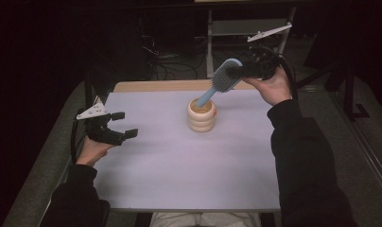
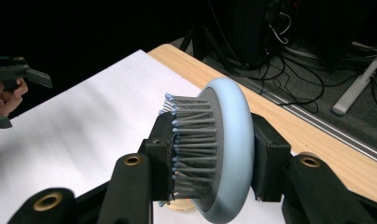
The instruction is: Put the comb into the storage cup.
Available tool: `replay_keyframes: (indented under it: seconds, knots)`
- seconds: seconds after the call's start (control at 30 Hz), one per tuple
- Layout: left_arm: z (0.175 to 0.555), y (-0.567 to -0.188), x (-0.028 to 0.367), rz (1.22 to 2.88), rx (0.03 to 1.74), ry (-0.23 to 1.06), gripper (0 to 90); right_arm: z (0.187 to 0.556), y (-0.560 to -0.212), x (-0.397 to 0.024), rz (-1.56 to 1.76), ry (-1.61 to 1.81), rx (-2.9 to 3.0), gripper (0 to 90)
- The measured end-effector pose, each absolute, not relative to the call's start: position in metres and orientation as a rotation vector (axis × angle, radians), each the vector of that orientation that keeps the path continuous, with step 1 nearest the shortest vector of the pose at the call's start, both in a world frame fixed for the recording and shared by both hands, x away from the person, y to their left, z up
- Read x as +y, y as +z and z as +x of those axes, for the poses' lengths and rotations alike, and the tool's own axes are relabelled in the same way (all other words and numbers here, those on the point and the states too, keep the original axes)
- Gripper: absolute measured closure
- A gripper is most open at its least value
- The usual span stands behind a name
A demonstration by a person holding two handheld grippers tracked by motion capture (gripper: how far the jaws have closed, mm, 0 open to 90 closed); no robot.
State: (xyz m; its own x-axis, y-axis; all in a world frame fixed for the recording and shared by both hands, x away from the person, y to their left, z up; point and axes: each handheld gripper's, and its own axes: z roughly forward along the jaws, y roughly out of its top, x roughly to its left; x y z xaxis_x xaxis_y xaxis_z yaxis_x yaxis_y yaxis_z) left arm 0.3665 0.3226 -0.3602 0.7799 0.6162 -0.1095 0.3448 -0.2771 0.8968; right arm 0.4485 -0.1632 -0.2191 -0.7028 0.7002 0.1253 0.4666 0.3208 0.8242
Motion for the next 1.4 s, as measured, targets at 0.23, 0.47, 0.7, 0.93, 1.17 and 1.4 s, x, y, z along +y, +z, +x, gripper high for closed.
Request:
replay_keyframes:
  seconds: [0.23,0.47,0.7,0.93,1.17,1.4]
  knots:
    - [0.361,-0.374,0.331,1.905,0.746,0.307,0.0,0.454,-0.229,-0.160,1.072,1.299,2.353,56.8]
    - [0.353,-0.384,0.343,1.889,0.765,0.332,0.0,0.458,-0.235,-0.159,1.085,1.293,2.355,56.8]
    - [0.349,-0.394,0.355,1.865,0.812,0.334,0.0,0.462,-0.242,-0.157,1.097,1.282,2.363,56.8]
    - [0.347,-0.401,0.357,1.867,0.822,0.327,0.0,0.468,-0.250,-0.152,1.107,1.264,2.384,56.8]
    - [0.346,-0.408,0.360,1.879,0.827,0.336,0.0,0.473,-0.262,-0.146,1.114,1.258,2.410,56.7]
    - [0.344,-0.411,0.364,1.859,0.828,0.346,0.0,0.478,-0.274,-0.139,1.118,1.233,2.444,56.6]
